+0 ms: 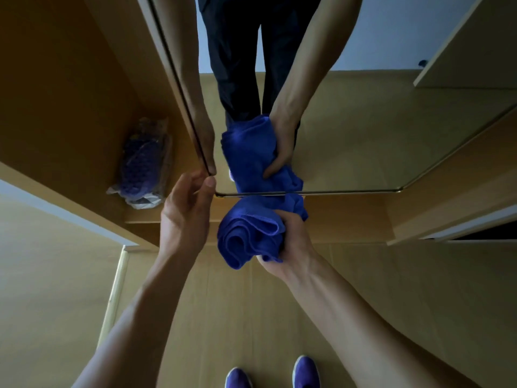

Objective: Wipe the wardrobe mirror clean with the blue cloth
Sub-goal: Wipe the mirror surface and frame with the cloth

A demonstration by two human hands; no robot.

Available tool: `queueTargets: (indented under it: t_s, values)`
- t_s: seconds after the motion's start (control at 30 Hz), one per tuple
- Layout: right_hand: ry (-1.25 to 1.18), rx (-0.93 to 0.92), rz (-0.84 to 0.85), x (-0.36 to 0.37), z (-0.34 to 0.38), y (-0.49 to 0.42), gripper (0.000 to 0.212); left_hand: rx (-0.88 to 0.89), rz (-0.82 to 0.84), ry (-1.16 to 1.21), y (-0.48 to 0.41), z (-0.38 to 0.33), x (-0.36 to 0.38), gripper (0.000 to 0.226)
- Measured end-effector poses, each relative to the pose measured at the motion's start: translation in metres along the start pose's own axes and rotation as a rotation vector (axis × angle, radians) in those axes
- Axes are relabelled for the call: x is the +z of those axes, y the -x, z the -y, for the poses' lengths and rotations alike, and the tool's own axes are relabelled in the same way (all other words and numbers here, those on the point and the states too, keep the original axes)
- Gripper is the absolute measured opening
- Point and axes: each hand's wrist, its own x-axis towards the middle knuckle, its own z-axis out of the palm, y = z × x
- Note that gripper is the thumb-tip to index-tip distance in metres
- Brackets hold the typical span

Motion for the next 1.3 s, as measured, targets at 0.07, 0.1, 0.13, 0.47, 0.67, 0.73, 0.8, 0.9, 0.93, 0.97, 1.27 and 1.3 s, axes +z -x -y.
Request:
queueTargets:
  t_s: [0.07, 0.1, 0.13, 0.47, 0.67, 0.73, 0.8, 0.9, 0.93, 0.97, 1.27, 1.3]
  values:
    - [-0.022, -0.019, -0.012, -0.013, 0.014, 0.006, 0.043, -0.030, -0.025, 0.016, -0.001, 0.000, 0.001, 0.010]
    - [-0.030, -0.026, -0.035, -0.019, 0.021, 0.009, 0.042, -0.035, -0.039, 0.020, -0.001, 0.000, 0.002, 0.010]
    - [-0.046, -0.032, -0.065, -0.025, 0.028, 0.011, 0.041, -0.035, -0.051, 0.023, -0.002, 0.001, 0.003, 0.011]
    - [-0.112, -0.115, -0.219, -0.058, 0.053, 0.022, 0.036, -0.096, -0.083, 0.093, 0.009, 0.007, 0.018, 0.016]
    - [-0.009, -0.038, -0.102, -0.028, 0.024, 0.011, 0.025, -0.149, -0.065, 0.140, 0.011, 0.001, 0.022, 0.029]
    - [0.015, 0.023, -0.054, -0.013, 0.008, 0.004, 0.025, -0.160, -0.032, 0.175, 0.013, 0.001, 0.020, 0.024]
    - [0.043, 0.053, -0.011, 0.000, -0.004, -0.001, 0.026, -0.170, 0.010, 0.216, 0.015, 0.001, 0.017, 0.020]
    - [0.032, 0.054, 0.029, 0.004, -0.006, -0.004, 0.027, -0.215, 0.019, 0.272, 0.018, 0.002, 0.013, 0.019]
    - [0.029, 0.043, 0.035, 0.002, -0.003, -0.002, 0.029, -0.241, 0.015, 0.292, 0.020, 0.002, 0.013, 0.018]
    - [0.026, 0.030, 0.039, -0.002, 0.001, 0.000, 0.032, -0.264, 0.023, 0.313, 0.021, 0.001, 0.014, 0.019]
    - [-0.026, -0.065, -0.143, -0.050, 0.058, 0.025, 0.029, -0.286, 0.022, 0.341, 0.045, -0.018, 0.058, 0.084]
    - [-0.032, -0.072, -0.165, -0.057, 0.066, 0.028, 0.027, -0.296, 0.005, 0.349, 0.047, -0.020, 0.064, 0.088]
